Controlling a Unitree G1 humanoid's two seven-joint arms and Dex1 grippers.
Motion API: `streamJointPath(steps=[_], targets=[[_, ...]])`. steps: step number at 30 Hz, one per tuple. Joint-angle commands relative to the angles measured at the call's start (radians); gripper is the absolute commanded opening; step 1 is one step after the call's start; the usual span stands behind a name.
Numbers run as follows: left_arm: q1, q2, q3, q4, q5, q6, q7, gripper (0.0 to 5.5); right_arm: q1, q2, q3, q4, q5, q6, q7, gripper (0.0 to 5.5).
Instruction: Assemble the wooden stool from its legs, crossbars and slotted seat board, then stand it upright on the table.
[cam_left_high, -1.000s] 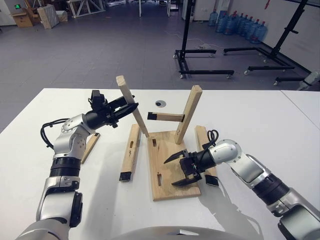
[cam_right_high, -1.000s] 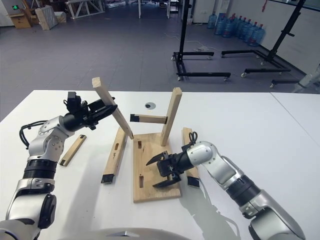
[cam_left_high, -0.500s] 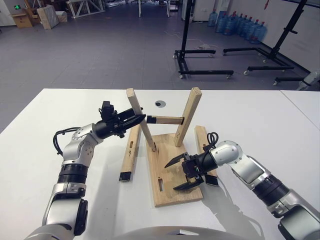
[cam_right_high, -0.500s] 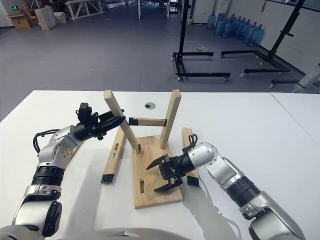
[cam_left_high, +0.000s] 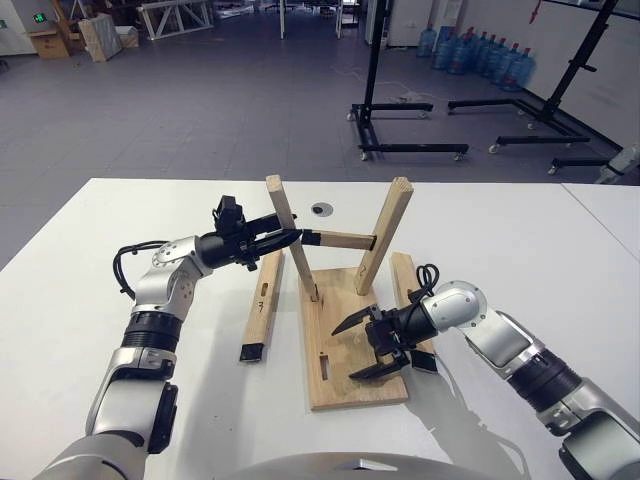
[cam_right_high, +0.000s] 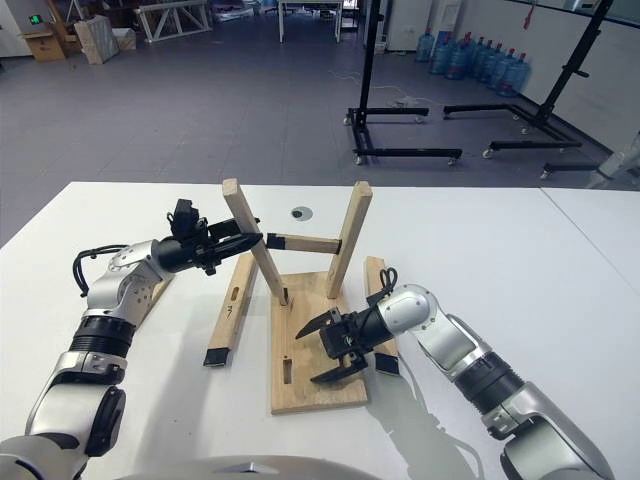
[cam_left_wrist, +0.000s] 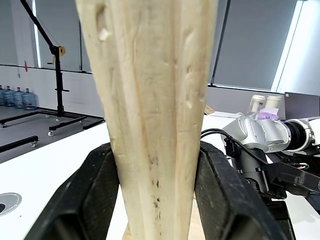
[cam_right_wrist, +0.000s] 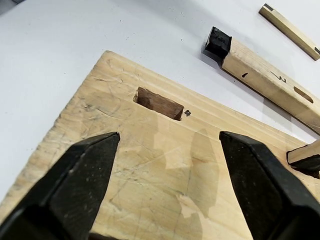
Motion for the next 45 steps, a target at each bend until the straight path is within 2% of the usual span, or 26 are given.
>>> streamJointPath(steps=[1,7,13,18,29,33,38,41,45], targets=[[-0.039,0.033,-0.006,0.104,0.075,-0.037,-0.006,2.05,0.048,-0.046,0.047,0.028,-0.08,0.033,0.051,3.7],[-0.024,0.017,-0.027,0.147,0.077,-0.035,-0.038,2.05,0.041,-0.048,0.05,0.028,-0.083,0.032,0.059,3.7],[-0.019,0.074,-0.083,0.102,0.097,0.008,-0.112,2.05,0.049,-0.048,0.056,0.026,-0.092,0.033,0.053,3.7],[-0.084,0.097,-0.112,0.127,0.134,0.03,-0.115,2.05,0.055,-0.039,0.065,0.102,-0.113,-0.03,0.041,3.7],[-0.132,0.1,-0.132,0.127,0.131,0.212,-0.122,2.05,0.048,0.017,0.099,0.269,-0.169,-0.156,0.004,3.7],[-0.129,0.088,-0.147,0.161,0.152,0.202,-0.124,2.05,0.041,0.043,0.11,0.377,-0.199,-0.238,-0.023,3.7],[-0.118,0.074,-0.157,0.191,0.164,0.184,-0.12,2.05,-0.014,0.131,0.09,0.551,-0.193,-0.373,-0.109,3.7],[-0.112,0.067,-0.166,0.208,0.172,0.169,-0.123,2.05,-0.043,0.113,0.021,0.436,-0.075,-0.347,-0.085,3.7],[-0.116,0.068,-0.167,0.242,0.176,0.156,-0.122,2.05,-0.084,0.043,-0.101,0.026,0.151,-0.053,-0.062,3.7]])
